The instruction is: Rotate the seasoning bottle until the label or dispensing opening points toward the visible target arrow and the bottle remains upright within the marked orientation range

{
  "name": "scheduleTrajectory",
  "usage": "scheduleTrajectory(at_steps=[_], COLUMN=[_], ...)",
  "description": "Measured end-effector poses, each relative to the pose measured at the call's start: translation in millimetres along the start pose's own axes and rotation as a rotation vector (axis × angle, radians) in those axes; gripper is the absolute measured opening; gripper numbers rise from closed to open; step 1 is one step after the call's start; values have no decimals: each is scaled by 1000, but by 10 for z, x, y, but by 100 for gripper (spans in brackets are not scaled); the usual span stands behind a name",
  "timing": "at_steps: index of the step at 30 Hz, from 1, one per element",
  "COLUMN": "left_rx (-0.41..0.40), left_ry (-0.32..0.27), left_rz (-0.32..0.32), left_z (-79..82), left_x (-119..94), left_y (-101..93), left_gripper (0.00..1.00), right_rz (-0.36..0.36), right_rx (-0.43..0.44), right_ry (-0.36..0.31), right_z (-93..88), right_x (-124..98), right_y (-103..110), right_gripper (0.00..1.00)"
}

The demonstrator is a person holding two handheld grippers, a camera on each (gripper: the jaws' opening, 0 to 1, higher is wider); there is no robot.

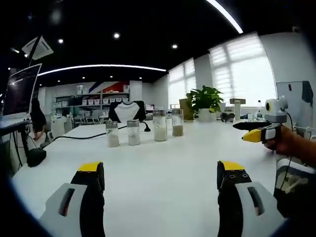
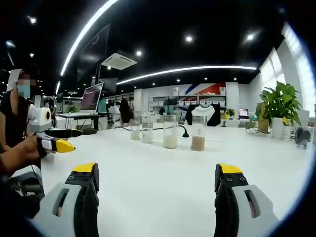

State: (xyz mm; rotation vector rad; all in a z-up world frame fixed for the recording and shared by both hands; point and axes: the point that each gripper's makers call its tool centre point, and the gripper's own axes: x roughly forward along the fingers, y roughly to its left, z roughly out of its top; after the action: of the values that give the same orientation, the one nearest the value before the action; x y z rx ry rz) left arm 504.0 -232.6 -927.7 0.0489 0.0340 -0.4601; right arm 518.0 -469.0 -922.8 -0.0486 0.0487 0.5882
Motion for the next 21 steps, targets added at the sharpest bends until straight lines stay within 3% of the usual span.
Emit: scheduleTrajectory(at_steps=[11,21], left_rx=[0,-11], left_ry=[-15,-25], left_rz=[16,62], left_z=[61,55], left_x=[5,60], left_y=[-28,-107], left_gripper=[100,100], right_rz=[-27,-27], right_rx=[-6,-30], right_ry=[-20,-19], right_z=[42,47], right_x=[-6,88], right_y=[-33,167], right_gripper=[99,99])
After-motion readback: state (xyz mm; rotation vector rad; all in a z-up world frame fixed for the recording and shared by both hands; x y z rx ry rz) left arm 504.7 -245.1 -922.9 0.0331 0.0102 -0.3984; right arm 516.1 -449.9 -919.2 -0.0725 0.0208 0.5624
